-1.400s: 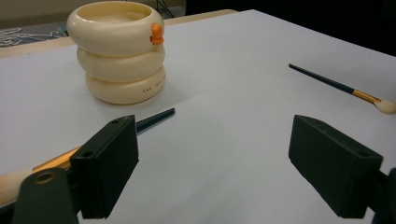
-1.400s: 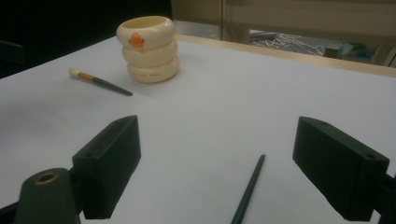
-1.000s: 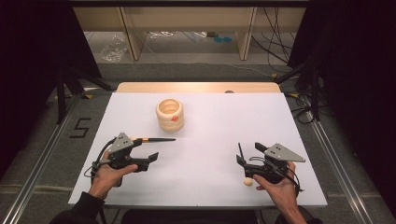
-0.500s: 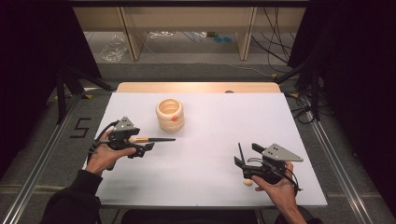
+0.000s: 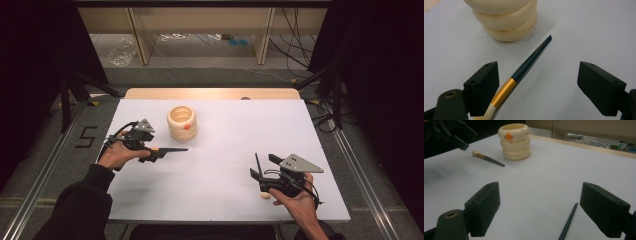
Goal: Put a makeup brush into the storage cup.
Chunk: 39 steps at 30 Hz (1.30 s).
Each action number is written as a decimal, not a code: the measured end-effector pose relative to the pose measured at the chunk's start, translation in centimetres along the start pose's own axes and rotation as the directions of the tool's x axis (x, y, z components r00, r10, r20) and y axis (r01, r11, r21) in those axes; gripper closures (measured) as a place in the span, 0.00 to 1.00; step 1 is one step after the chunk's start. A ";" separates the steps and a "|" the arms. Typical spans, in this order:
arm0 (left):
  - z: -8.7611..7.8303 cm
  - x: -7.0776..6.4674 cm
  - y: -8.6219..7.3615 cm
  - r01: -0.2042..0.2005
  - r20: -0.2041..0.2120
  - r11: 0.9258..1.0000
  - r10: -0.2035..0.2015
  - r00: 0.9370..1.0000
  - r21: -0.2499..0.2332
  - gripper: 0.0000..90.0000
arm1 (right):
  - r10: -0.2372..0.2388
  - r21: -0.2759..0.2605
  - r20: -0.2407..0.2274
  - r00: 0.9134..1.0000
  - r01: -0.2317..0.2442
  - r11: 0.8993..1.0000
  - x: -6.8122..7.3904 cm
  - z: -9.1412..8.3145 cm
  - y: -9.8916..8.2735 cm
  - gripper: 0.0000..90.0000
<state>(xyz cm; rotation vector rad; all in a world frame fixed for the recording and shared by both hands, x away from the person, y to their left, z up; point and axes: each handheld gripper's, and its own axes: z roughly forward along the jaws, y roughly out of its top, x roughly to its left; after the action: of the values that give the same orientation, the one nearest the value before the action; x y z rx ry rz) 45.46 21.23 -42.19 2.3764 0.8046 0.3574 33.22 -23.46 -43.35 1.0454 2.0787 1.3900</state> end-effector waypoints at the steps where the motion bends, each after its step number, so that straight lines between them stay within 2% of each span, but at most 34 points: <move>1: 0.2 0.1 0.1 -0.005 0.005 1.000 0.005 1.000 0.012 0.20 | 0.000 0.001 0.000 1.000 0.000 1.000 0.0 0.0 0.0 0.19; 3: 0.5 0.4 0.3 -0.007 0.013 0.999 0.006 1.000 0.031 0.21 | 0.002 -0.016 -0.003 1.000 -0.002 1.000 0.0 0.2 -0.1 0.19; 4: 0.7 0.5 0.3 0.015 0.017 0.999 -0.015 1.000 0.033 0.22 | 0.000 -0.017 -0.005 1.000 0.000 1.000 0.0 0.1 0.0 0.19; 6: 1.2 0.8 0.4 -0.016 0.020 0.997 0.015 1.000 0.081 0.22 | -0.003 -0.019 -0.006 1.000 0.003 1.000 0.0 0.1 -0.1 0.19; 7: 1.5 0.9 0.5 -0.025 0.019 0.996 0.023 1.000 0.089 0.23 | -0.004 -0.019 -0.006 1.000 0.004 1.000 0.0 0.2 -0.1 0.19; 8: 1.7 1.1 0.6 -0.044 0.027 0.992 0.041 0.999 0.121 0.23 | -0.002 -0.025 -0.006 1.000 0.001 1.000 0.1 0.2 -0.1 0.19; 12: 2.6 1.4 1.0 -0.047 0.039 0.989 0.042 0.998 0.140 0.25 | 0.000 -0.021 -0.009 1.000 0.000 1.000 0.2 0.2 -0.1 0.20; 14: 3.1 1.5 1.1 -0.071 0.049 0.981 0.063 0.997 0.183 0.27 | -0.007 -0.017 -0.009 1.000 0.007 1.000 0.1 0.3 -0.1 0.20; 16: 3.2 1.7 1.4 -0.103 0.059 0.968 0.091 0.994 0.230 0.28 | -0.007 -0.014 -0.010 1.000 0.007 1.000 0.1 0.2 -0.1 0.20; 18: 3.4 1.8 1.6 -0.092 0.063 0.967 0.079 0.995 0.239 0.29 | 0.001 -0.027 -0.022 1.000 -0.001 1.000 0.1 0.4 -0.1 0.20; 19: 3.5 2.0 1.7 -0.107 0.064 0.964 0.095 0.993 0.242 0.30 | -0.007 -0.014 -0.011 1.000 0.007 1.000 0.1 0.2 -0.1 0.20; 20: 3.5 2.1 1.8 -0.096 0.069 0.963 0.081 0.994 0.250 0.32 | -0.007 -0.013 -0.011 1.000 0.007 1.000 0.1 0.2 -0.1 0.20; 23: 3.7 2.4 2.0 -0.117 0.075 0.954 0.100 0.992 0.274 0.34 | 0.000 -0.026 -0.024 1.000 -0.001 1.000 0.1 0.4 -0.1 0.20; 24: 3.8 2.4 2.1 -0.107 0.078 0.955 0.089 0.993 0.276 0.34 | 0.000 -0.025 -0.025 1.000 0.000 1.000 0.1 0.4 -0.1 0.20; 25: 3.8 2.4 2.2 -0.115 0.082 0.952 0.096 0.992 0.283 0.35 | -0.001 -0.025 -0.024 1.000 0.000 1.000 0.1 0.4 -0.1 0.20; 26: 3.8 2.4 2.3 -0.123 0.084 0.949 0.103 0.991 0.289 0.35 | -0.009 -0.002 -0.011 1.000 0.009 1.000 0.1 0.2 -0.1 0.20; 27: 3.9 2.5 2.4 -0.130 0.086 0.949 0.110 0.990 0.287 0.36 | -0.004 -0.015 -0.018 1.000 0.004 1.000 0.1 0.3 -0.1 0.20; 30: 4.0 2.4 2.4 -0.125 0.093 0.947 0.102 0.990 0.297 0.36 | -0.010 -0.001 -0.014 1.000 0.010 1.000 0.1 0.2 -0.1 0.20; 33: 4.3 2.5 2.3 -0.128 0.090 0.938 0.104 0.990 0.321 0.38 | -0.008 -0.009 -0.018 1.000 0.008 1.000 0.1 0.3 -0.1 0.20; 34: 4.4 2.6 2.2 -0.126 0.087 0.938 0.103 0.991 0.323 0.38 | -0.021 -0.018 -0.014 1.000 0.021 1.000 0.0 0.3 -0.1 0.20; 35: 4.5 2.7 2.2 -0.118 0.085 0.941 0.096 0.992 0.317 0.39 | -0.022 -0.019 -0.014 1.000 0.022 1.000 0.0 0.3 -0.1 0.20; 37: 4.5 2.9 2.2 -0.123 0.092 0.939 0.098 0.991 0.322 0.41 | -0.024 -0.019 -0.014 1.000 0.024 1.000 0.1 0.3 -0.1 0.20; 38: 4.5 2.9 2.1 -0.126 0.094 0.939 0.100 0.990 0.321 0.42 | -0.010 0.008 -0.021 1.000 0.010 1.000 0.2 0.2 -0.1 0.20; 39: 4.6 3.0 2.1 -0.127 0.098 0.937 0.100 0.990 0.326 0.42 | -0.002 -0.019 -0.035 0.999 0.001 1.000 0.2 0.5 -0.2 0.20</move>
<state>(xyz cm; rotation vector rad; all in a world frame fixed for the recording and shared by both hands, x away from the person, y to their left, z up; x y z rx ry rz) 50.71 19.70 -44.29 2.7408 0.7390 0.1808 33.35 -23.04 -43.68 1.0189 2.0867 1.4342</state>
